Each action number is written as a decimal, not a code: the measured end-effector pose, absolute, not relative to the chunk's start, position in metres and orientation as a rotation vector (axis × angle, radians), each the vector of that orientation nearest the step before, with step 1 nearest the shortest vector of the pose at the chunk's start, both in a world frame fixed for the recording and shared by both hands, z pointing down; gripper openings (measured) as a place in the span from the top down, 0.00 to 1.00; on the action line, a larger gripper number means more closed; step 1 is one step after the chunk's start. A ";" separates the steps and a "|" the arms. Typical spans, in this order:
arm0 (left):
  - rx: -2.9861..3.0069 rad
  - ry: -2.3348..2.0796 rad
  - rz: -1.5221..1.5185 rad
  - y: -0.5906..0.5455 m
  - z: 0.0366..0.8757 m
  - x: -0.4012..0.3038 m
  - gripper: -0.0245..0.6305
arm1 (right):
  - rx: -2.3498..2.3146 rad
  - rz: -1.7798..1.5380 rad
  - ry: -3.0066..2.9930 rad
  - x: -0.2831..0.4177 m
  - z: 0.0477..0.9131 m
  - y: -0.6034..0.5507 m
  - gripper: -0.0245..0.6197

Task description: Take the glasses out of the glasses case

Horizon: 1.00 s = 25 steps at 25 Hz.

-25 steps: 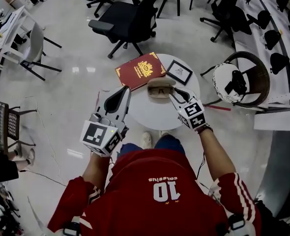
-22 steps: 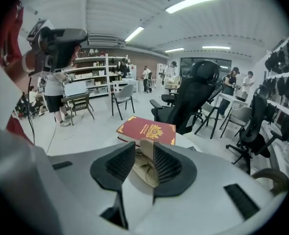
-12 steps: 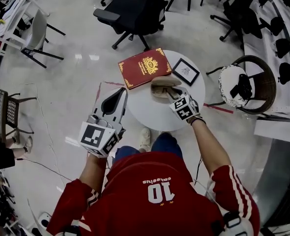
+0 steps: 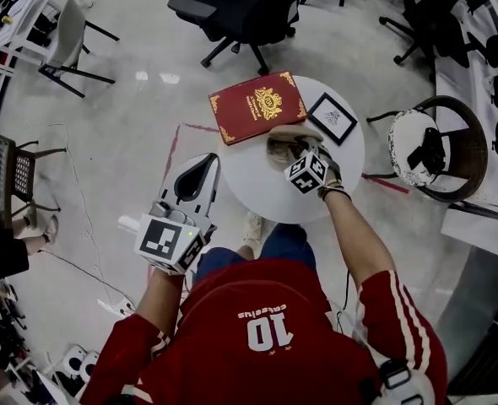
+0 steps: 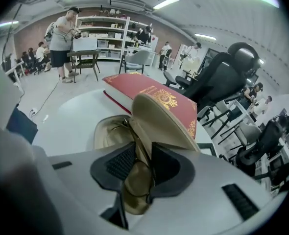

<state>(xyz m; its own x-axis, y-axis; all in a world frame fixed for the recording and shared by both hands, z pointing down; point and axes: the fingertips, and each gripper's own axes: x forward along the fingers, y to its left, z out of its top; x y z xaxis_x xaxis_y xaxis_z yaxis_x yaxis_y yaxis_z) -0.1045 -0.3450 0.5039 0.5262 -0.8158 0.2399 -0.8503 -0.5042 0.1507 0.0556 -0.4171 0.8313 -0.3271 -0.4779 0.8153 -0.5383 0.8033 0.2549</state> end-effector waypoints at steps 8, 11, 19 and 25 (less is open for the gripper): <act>2.446 -1.458 0.184 -0.347 0.515 -0.124 0.95 | 0.702 -0.057 -1.894 0.057 0.849 -0.425 0.83; 2.439 -1.465 0.185 -0.347 0.517 -0.126 0.95 | 0.675 -0.100 -1.880 0.056 0.850 -0.425 0.86; 2.451 -1.464 0.154 -0.348 0.516 -0.128 0.95 | 0.577 -0.163 -1.871 0.053 0.846 -0.416 0.91; 2.458 -1.468 0.143 -0.343 0.507 -0.130 0.95 | 0.560 -0.171 -1.900 0.048 0.827 -0.410 0.92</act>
